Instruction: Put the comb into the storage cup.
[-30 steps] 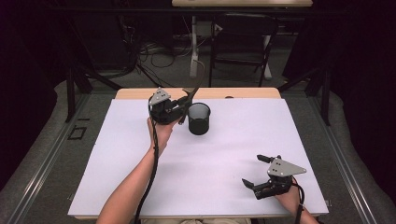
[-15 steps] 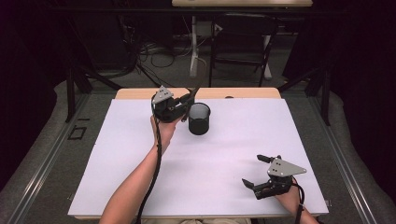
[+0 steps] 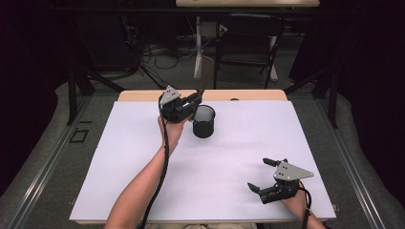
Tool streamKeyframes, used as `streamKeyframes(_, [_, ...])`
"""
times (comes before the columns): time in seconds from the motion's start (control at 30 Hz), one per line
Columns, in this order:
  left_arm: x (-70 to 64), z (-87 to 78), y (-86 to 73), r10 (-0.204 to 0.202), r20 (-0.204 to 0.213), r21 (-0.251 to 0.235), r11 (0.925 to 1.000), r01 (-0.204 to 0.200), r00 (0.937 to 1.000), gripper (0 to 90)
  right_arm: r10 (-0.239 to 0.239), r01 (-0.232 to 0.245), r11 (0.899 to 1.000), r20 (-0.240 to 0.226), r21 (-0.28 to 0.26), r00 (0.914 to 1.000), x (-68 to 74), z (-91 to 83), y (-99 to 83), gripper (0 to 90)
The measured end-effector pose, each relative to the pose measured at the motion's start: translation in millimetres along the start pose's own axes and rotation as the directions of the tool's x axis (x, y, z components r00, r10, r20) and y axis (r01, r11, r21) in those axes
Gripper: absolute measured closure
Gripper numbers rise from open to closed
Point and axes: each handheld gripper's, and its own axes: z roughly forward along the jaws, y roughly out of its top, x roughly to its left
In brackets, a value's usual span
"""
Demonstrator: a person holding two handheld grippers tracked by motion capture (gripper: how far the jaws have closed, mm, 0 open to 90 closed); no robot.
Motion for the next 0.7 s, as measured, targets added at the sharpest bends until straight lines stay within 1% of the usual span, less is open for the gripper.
streamKeyframes(0.1, [0.0,2.7,-0.1,-0.003,-0.002,-0.007,1.0,0.003,1.0,72.2,0.001,-0.001,1.0,0.0,0.0,1.0,0.1,0.2,0.0,0.0])
streamKeyframes(0.2, [0.4,4.5,0.4,0.004,-0.006,-0.011,0.9999,-0.004,1.0,72.2,0.001,-0.001,1.0,0.0,0.0,1.0,0.1,0.2,0.0,0.0])
streamKeyframes(0.27, [0.2,5.7,0.7,-0.001,-0.007,-0.02,0.9998,0.001,1.0,72.3,0.001,-0.001,1.0,0.0,-0.001,1.0,0.1,0.2,0.0,0.0])
streamKeyframes(0.5, [-0.1,10.2,2.4,0.006,-0.007,-0.035,0.9994,-0.006,1.0,72.2,0.0,0.0,1.0,0.0,-0.001,1.0,-0.1,0.1,0.0,0.0])
streamKeyframes(0.67, [-0.9,14.4,1.9,0.014,-0.015,-0.046,0.9988,-0.014,0.9998,72.3,0.0,0.0,1.0,-0.001,0.0,1.0,0.0,0.1,-0.1,0.0])
streamKeyframes(0.7, [-1.1,15.4,1.3,0.011,-0.015,-0.048,0.9988,-0.011,0.9998,72.3,0.0,0.0,1.0,-0.001,0.0,1.0,0.0,0.0,0.0,0.0])
